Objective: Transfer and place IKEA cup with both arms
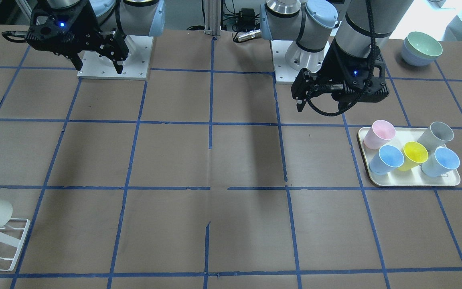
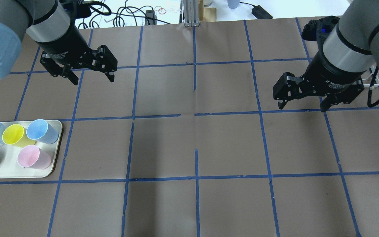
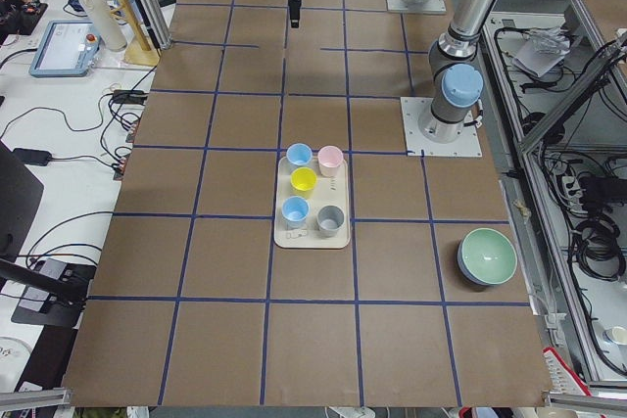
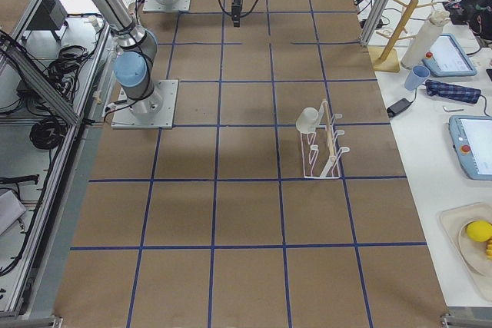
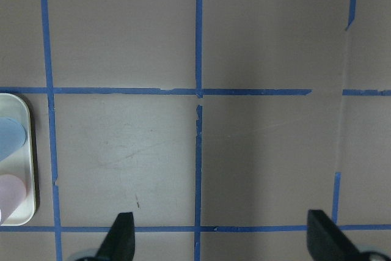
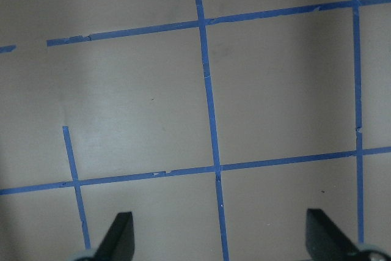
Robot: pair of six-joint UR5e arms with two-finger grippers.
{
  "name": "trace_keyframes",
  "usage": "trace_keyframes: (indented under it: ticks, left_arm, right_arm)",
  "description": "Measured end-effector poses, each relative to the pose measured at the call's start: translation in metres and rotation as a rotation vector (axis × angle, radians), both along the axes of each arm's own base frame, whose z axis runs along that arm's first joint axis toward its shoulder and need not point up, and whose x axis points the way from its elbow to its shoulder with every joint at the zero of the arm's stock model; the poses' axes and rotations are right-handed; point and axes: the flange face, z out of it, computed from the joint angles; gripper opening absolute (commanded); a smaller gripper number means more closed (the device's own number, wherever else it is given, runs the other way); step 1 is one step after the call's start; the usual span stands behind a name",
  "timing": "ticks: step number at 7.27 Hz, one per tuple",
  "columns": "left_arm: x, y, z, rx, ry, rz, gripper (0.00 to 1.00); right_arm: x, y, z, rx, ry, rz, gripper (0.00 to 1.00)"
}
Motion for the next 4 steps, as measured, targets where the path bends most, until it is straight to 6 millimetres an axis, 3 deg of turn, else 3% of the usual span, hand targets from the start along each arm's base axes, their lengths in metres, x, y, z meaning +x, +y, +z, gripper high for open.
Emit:
trace_keyframes:
  ticks: [2,4]
  left_arm:
    - [0.0,0.0,0.0,0.0,0.0,-0.005,1.0]
    - [0.001,-0.001,-0.002,0.002,-0.003,-0.026,1.0]
  right_arm:
    - [-0.007,-0.002,-0.001,0.004,0.001,-0.012,1.0]
    - [-0.032,-0.009,-0.001,0.002,0.001,-0.05,1.0]
